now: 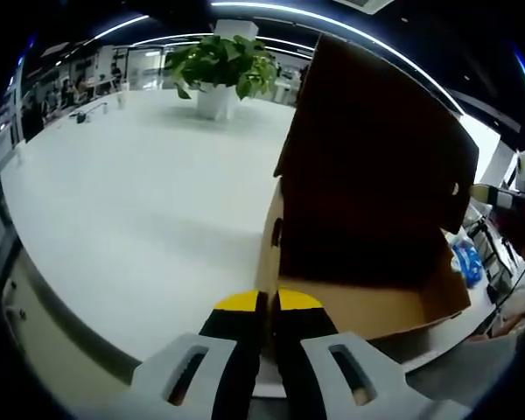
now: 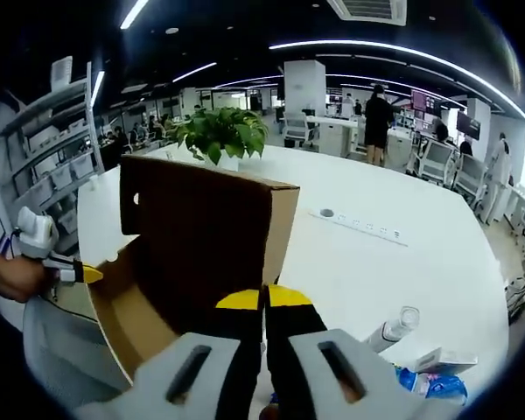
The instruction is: Operate the shoe box by opening the lid, removing the specified soft item, and placing it in the target area until the item is outside and the box remains undamaged.
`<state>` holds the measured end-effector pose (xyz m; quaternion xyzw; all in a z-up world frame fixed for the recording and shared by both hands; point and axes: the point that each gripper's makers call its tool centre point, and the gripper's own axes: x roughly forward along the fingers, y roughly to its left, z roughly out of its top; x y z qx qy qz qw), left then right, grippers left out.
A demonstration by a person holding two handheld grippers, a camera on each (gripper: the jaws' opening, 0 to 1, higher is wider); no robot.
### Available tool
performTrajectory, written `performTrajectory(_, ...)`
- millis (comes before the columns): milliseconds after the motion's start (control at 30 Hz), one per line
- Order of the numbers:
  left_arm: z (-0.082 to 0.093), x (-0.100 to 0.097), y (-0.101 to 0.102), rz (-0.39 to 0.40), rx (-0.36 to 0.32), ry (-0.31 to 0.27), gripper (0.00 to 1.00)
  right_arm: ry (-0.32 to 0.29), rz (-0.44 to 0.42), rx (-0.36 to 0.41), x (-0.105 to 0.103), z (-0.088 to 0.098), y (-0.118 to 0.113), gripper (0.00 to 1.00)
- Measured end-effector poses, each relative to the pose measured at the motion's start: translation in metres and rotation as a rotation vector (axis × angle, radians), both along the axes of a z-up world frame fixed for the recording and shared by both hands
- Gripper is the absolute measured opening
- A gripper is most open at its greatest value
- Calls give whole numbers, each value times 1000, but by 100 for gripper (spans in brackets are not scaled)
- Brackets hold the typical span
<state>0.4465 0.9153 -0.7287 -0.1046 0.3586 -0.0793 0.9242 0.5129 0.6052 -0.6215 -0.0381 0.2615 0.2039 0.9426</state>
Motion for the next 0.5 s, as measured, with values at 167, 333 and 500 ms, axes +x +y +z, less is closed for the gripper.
performTrajectory(167, 0, 0, 0, 0, -1, -1, 1, 8, 4, -1, -10, 0, 1, 0)
performTrajectory(333, 0, 1, 0, 0, 2, -2, 1, 17, 8, 2, -21, -2, 3, 0)
performTrajectory(500, -1, 1, 0, 1, 0, -2, 1, 24, 8, 0, -29, -3, 5, 0)
